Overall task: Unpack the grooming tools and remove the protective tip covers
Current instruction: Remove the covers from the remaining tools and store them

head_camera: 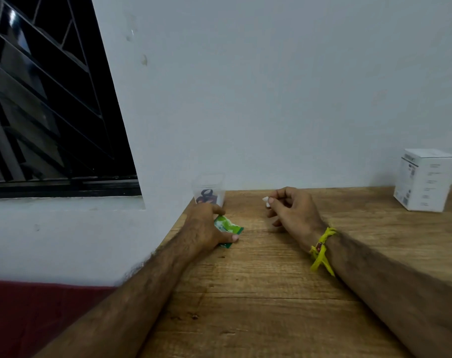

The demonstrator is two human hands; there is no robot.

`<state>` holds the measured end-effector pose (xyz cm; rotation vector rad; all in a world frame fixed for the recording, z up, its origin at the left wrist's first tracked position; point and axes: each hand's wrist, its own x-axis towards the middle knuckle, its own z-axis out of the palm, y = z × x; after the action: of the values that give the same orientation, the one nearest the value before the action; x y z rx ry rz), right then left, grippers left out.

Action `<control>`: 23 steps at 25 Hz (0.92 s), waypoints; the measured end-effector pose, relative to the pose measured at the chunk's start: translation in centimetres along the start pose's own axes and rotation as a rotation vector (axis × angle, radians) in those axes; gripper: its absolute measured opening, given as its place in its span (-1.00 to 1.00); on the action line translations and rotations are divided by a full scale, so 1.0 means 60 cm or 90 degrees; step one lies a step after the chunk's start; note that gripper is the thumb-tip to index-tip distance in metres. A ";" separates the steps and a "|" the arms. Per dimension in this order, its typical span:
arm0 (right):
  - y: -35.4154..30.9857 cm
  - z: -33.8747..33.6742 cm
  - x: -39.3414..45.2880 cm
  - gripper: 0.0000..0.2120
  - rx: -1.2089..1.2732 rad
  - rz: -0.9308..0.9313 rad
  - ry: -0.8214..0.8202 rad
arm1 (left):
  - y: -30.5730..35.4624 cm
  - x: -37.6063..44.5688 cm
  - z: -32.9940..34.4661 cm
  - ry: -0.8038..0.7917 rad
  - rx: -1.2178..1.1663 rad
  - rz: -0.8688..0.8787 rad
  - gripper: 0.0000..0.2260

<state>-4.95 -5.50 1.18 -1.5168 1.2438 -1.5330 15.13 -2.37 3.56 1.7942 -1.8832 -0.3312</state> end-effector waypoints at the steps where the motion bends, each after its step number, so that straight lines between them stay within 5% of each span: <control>1: -0.001 0.003 -0.002 -0.90 0.006 0.003 -0.010 | -0.002 -0.001 -0.001 -0.001 -0.028 0.013 -0.37; 6: -0.008 0.004 -0.008 -0.94 0.065 0.037 -0.048 | -0.004 -0.006 0.016 -0.005 -0.324 0.116 -0.78; 13: -0.006 -0.005 0.001 -0.96 0.192 0.111 -0.034 | 0.014 -0.004 0.033 0.044 -0.397 0.196 -0.70; 23: -0.014 -0.010 -0.031 -0.90 0.207 0.112 -0.083 | 0.011 -0.017 0.019 -0.016 -0.430 0.182 -0.78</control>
<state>-5.13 -3.42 1.33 -1.2418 0.9720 -1.4170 13.96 -1.50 2.72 1.0647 -1.7265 -0.7739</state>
